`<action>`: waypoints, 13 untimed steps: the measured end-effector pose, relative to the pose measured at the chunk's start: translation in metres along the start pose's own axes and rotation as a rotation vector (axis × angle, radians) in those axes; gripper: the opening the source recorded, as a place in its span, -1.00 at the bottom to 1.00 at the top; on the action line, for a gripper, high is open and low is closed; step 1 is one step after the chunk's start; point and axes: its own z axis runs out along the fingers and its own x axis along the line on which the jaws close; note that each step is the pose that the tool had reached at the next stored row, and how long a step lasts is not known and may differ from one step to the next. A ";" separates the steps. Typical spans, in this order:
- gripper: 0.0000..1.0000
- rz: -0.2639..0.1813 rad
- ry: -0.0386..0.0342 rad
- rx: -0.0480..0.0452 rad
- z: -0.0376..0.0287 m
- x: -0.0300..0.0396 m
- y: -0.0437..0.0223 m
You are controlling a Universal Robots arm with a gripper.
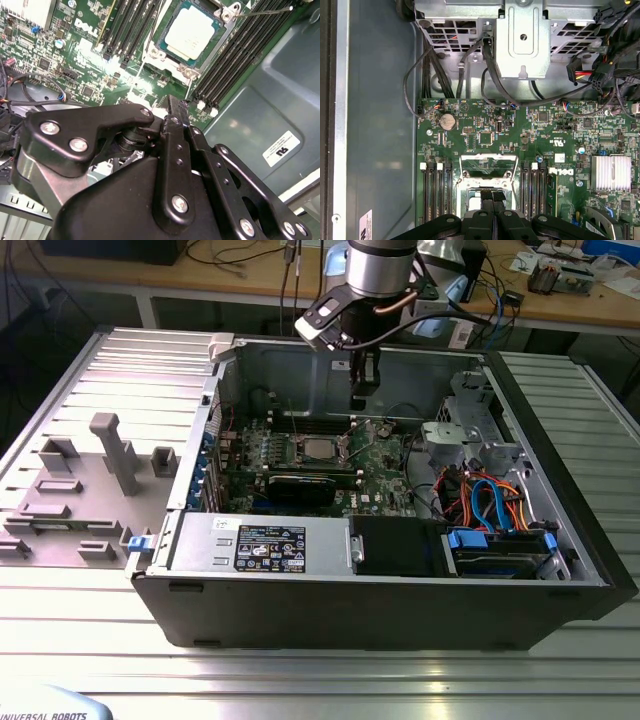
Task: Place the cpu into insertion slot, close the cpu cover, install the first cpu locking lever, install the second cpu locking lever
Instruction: 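Close the cpu cover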
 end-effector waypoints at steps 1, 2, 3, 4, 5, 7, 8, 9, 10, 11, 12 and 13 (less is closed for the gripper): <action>-0.79 0.000 -0.0003 0.0000 0.0000 0.0000 0.0003; -0.79 0.000 -0.0005 0.0000 0.0001 0.0000 0.0016; -0.79 0.000 -0.0003 -0.0001 0.0003 0.0000 0.0027; -0.79 0.000 -0.0004 -0.0001 0.0008 0.0000 0.0036; -0.79 0.000 -0.0004 0.0000 0.0019 0.0000 0.0036; -0.79 0.000 -0.0004 0.0000 0.0034 0.0000 0.0035; -0.79 0.000 -0.0004 0.0000 0.0045 0.0000 0.0036; -0.79 -0.001 -0.0003 0.0000 0.0052 0.0000 0.0036; -0.79 -0.001 -0.0004 0.0000 0.0060 0.0000 0.0036; -0.79 -0.001 -0.0004 0.0001 0.0066 0.0000 0.0036; -0.79 -0.001 -0.0004 0.0000 0.0072 0.0000 0.0036; -0.79 -0.001 -0.0004 0.0000 0.0084 0.0001 0.0036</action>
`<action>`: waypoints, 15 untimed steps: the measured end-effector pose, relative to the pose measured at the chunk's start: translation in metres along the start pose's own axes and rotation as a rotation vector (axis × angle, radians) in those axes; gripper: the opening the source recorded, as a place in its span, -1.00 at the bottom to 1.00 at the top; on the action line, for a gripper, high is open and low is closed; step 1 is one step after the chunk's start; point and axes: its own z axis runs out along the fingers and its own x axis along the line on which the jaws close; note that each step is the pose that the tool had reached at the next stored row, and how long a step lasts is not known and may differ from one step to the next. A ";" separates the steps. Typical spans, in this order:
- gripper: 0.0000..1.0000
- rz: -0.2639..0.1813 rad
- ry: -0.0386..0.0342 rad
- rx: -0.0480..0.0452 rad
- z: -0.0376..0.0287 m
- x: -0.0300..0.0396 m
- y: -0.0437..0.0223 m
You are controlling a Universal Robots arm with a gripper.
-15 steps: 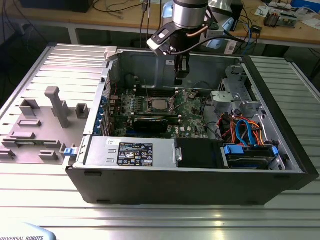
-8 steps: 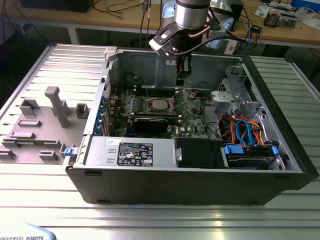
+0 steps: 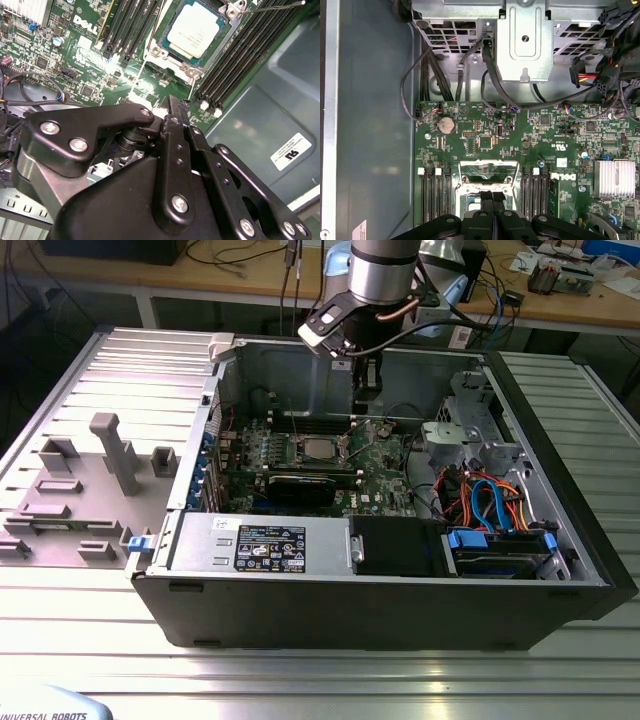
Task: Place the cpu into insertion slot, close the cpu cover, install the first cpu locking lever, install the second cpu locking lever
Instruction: 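Close the cpu cover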
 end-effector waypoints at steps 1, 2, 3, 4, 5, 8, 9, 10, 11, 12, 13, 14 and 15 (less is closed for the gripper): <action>-0.79 0.000 0.0000 0.0001 0.0007 0.0000 0.0000; -0.79 -0.001 0.0000 0.0000 0.0011 0.0000 0.0000; -0.79 -0.002 -0.0001 0.0003 0.0015 0.0000 0.0005; -0.79 -0.002 -0.0002 0.0006 0.0017 0.0000 0.0009; -0.79 -0.002 0.0000 0.0009 0.0021 0.0000 0.0022; -0.79 -0.002 0.0003 0.0009 0.0038 0.0000 0.0074; -0.79 -0.002 0.0002 0.0010 0.0044 -0.0001 0.0091; -0.79 -0.002 0.0001 0.0012 0.0054 -0.0001 0.0112; -0.79 -0.002 0.0001 0.0017 0.0070 -0.0001 0.0145; -0.79 -0.002 0.0001 0.0021 0.0086 -0.0001 0.0173; -0.79 -0.003 0.0000 0.0026 0.0112 -0.0001 0.0209; -0.79 -0.003 0.0002 0.0029 0.0135 -0.0001 0.0237; -0.79 -0.003 0.0000 0.0032 0.0151 -0.0001 0.0261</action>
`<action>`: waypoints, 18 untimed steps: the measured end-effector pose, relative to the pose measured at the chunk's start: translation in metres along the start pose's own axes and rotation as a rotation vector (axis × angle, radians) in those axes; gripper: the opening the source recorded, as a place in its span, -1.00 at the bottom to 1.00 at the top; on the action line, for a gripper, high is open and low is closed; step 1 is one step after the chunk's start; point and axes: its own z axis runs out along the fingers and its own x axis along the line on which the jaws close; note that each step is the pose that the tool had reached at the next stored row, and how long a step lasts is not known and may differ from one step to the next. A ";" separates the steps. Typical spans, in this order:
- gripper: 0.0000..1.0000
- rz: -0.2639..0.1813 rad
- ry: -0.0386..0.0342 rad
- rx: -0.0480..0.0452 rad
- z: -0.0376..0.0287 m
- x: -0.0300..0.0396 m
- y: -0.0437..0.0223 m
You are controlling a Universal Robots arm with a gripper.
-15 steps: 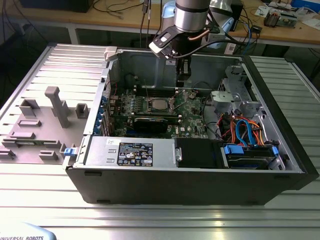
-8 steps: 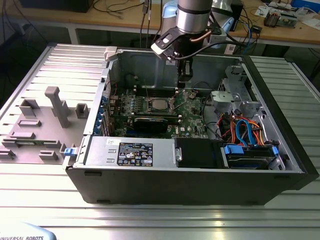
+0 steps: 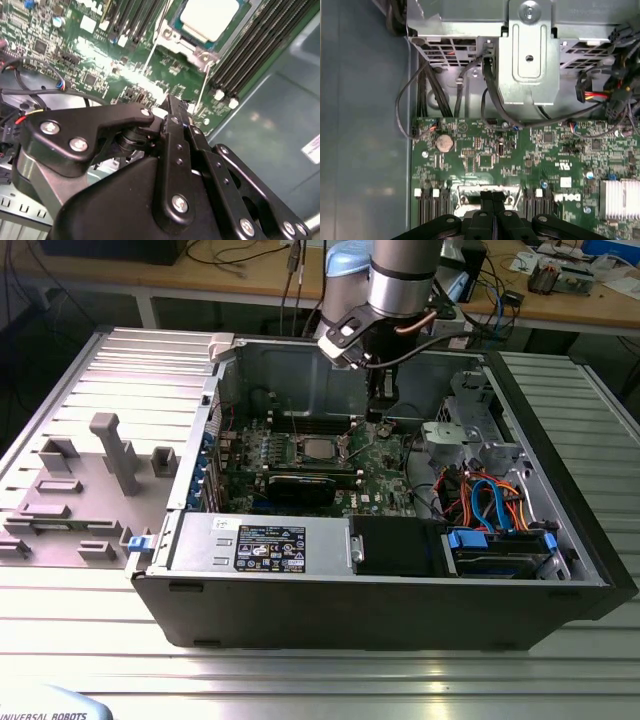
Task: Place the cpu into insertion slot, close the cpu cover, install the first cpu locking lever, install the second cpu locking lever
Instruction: 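Close the cpu cover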
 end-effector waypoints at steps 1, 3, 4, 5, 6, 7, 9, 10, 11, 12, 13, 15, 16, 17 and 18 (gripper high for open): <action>-0.79 0.000 -0.0002 0.0005 0.0022 0.0000 0.0045; -0.79 -0.001 -0.0005 0.0017 0.0047 -0.0001 0.0121; -0.79 -0.001 -0.0008 0.0028 0.0068 -0.0001 0.0172; -0.79 -0.001 -0.0010 0.0036 0.0083 -0.0001 0.0208; -0.79 -0.001 -0.0010 0.0042 0.0095 -0.0001 0.0224; -0.79 -0.001 -0.0008 0.0051 0.0122 -0.0001 0.0236; -0.79 -0.001 -0.0009 0.0069 0.0166 0.0000 0.0248; -0.79 -0.001 -0.0008 0.0080 0.0191 0.0000 0.0249; -0.79 -0.001 -0.0008 0.0093 0.0215 0.0000 0.0249; -0.79 -0.001 -0.0009 0.0110 0.0238 0.0000 0.0249; -0.79 -0.001 -0.0008 0.0125 0.0254 0.0001 0.0249; -0.79 -0.001 -0.0006 0.0156 0.0284 0.0001 0.0247; -0.79 -0.001 -0.0004 0.0169 0.0287 0.0001 0.0244; -0.79 -0.001 -0.0004 0.0173 0.0287 0.0001 0.0238; -0.79 -0.001 0.0000 0.0174 0.0288 0.0002 0.0214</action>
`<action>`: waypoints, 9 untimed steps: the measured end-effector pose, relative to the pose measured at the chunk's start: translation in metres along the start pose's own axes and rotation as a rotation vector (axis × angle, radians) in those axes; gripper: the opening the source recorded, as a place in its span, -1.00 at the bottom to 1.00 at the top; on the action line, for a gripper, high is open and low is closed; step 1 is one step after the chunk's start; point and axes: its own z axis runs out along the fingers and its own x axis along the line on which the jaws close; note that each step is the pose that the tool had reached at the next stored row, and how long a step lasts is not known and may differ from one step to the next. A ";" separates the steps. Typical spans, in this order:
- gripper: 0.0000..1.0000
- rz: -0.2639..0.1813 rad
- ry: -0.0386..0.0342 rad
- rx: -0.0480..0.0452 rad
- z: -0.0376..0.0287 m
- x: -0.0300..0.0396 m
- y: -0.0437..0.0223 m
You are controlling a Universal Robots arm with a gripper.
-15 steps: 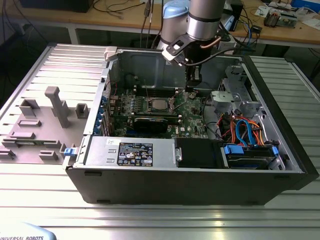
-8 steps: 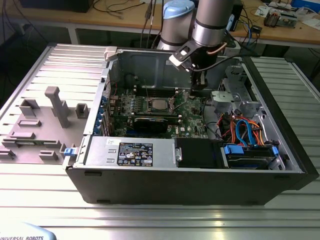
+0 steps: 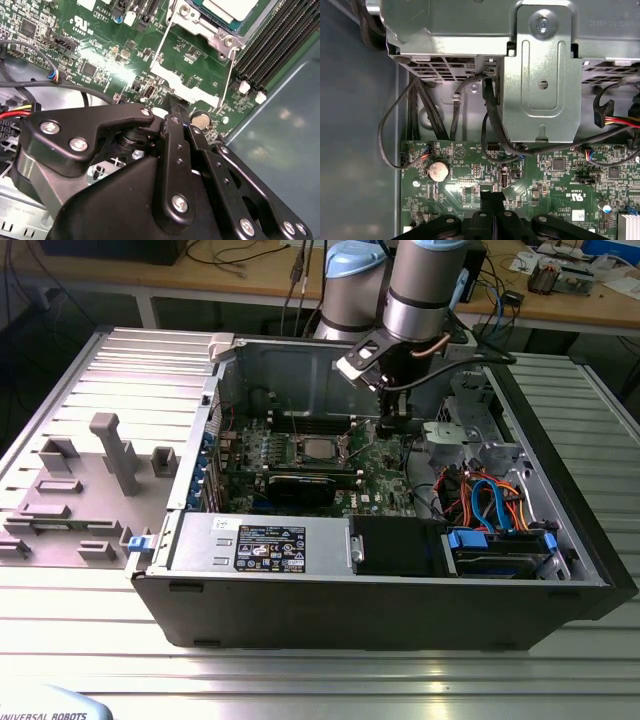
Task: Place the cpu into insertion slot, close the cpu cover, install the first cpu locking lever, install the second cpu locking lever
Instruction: 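Close the cpu cover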
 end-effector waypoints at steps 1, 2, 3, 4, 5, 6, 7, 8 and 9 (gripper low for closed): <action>-0.79 0.000 0.0002 0.0001 0.0000 0.0000 -0.0016; -0.79 0.000 0.0006 0.0000 0.0000 0.0000 -0.0034; -0.79 -0.001 0.0006 0.0000 0.0000 0.0000 -0.0035; -0.79 -0.001 0.0006 0.0000 0.0000 0.0001 -0.0035; -0.79 -0.001 0.0006 0.0000 0.0000 0.0001 -0.0035; -0.79 0.000 0.0006 0.0000 0.0000 0.0001 -0.0037; -0.79 -0.001 0.0005 0.0000 0.0000 0.0001 -0.0039; -0.79 -0.001 0.0005 0.0000 0.0000 0.0001 -0.0039; -0.79 0.000 0.0005 0.0000 0.0000 0.0001 -0.0040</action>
